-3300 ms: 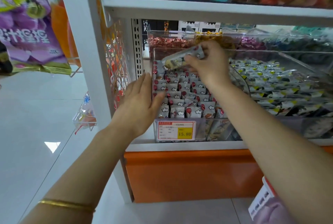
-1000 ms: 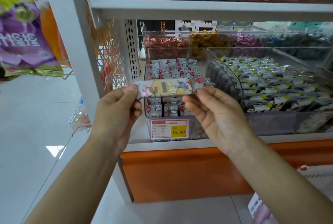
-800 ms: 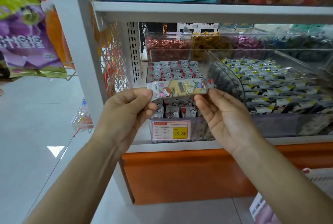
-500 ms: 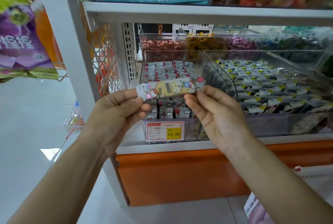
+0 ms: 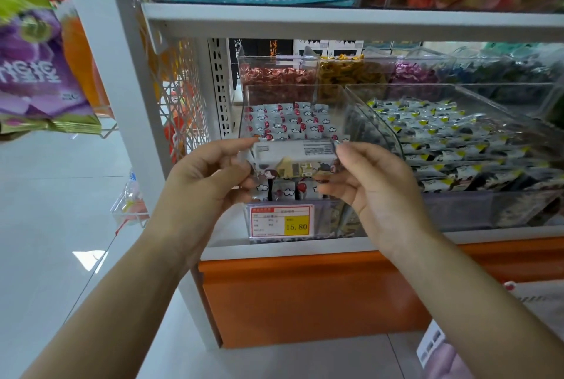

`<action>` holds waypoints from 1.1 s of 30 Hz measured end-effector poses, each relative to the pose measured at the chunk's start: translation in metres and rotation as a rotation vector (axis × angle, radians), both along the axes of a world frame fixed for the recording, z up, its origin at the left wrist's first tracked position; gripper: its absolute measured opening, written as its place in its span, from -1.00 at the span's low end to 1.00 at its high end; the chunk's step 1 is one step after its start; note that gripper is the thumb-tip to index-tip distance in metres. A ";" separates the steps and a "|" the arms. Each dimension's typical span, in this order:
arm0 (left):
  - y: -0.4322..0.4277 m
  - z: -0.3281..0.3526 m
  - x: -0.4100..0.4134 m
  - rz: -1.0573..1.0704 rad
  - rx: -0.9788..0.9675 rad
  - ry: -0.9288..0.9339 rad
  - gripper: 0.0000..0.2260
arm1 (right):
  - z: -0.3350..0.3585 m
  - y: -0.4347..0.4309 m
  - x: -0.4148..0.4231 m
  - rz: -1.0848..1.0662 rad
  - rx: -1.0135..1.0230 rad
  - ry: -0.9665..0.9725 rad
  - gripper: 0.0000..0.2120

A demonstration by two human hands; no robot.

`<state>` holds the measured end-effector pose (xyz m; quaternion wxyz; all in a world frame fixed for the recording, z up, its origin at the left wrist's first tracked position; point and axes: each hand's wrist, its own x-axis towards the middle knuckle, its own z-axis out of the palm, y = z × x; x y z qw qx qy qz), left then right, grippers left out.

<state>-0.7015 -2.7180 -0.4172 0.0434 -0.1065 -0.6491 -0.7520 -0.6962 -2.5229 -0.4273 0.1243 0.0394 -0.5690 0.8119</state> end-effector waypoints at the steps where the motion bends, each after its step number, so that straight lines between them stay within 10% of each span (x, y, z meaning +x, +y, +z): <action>1: 0.000 0.001 0.000 -0.017 0.001 0.011 -0.71 | -0.001 0.002 -0.001 0.010 0.016 -0.002 -0.90; 6: 0.002 0.003 0.001 -0.108 0.022 -0.008 -0.72 | -0.004 0.005 0.000 0.080 0.209 0.057 -0.69; 19: 0.004 0.007 0.009 -0.026 -0.407 0.098 -0.82 | -0.001 0.004 0.001 -0.116 0.465 0.122 -0.83; 33: 0.001 0.011 0.005 0.007 -0.415 0.062 -0.87 | 0.001 -0.002 0.005 -0.121 0.662 0.234 -0.87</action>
